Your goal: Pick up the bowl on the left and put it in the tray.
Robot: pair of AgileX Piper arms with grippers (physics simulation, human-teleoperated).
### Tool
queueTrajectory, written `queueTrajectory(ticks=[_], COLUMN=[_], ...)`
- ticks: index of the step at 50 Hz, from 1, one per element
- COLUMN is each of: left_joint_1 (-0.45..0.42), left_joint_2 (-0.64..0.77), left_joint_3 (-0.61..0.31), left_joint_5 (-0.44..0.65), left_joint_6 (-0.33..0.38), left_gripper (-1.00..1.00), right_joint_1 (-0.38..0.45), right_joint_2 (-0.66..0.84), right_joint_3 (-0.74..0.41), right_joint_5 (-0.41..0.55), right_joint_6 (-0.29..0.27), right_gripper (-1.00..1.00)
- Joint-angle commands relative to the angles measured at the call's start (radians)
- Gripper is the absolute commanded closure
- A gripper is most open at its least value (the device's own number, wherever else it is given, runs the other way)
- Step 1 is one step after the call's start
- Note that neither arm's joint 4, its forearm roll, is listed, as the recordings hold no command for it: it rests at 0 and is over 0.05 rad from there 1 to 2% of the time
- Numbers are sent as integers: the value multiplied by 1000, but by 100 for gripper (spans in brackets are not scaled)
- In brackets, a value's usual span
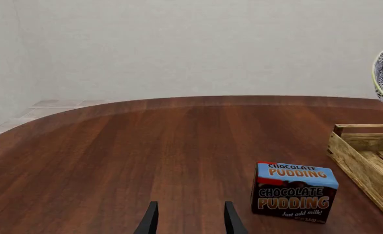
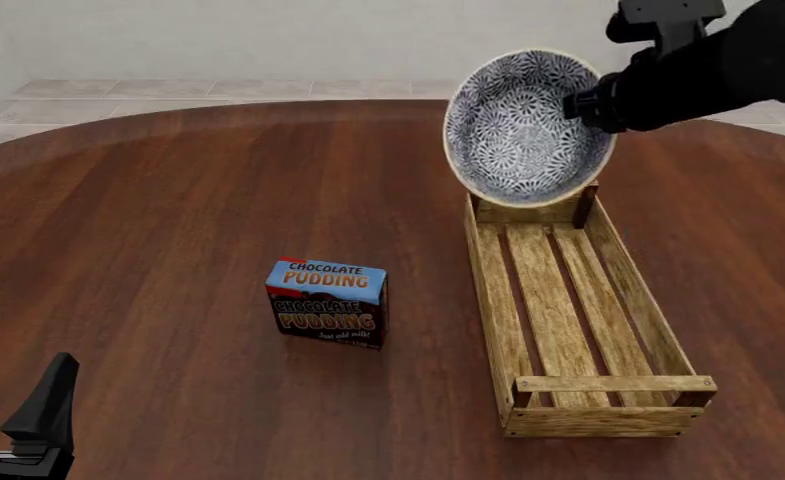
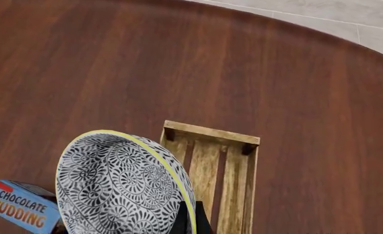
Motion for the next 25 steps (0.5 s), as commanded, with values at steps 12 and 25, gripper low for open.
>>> queueTrajectory(ticks=[12,25], left_joint_1=[0,0], left_joint_2=[0,0], left_joint_3=[0,0], left_joint_5=[0,0], left_joint_6=[0,0], left_gripper=[-100,-100], right_joint_1=[11,-6], right_joint_2=[-34,-40], right_joint_3=[142,200], right_joint_5=[-96,-136], right_joint_6=[84,124], right_gripper=[100,100])
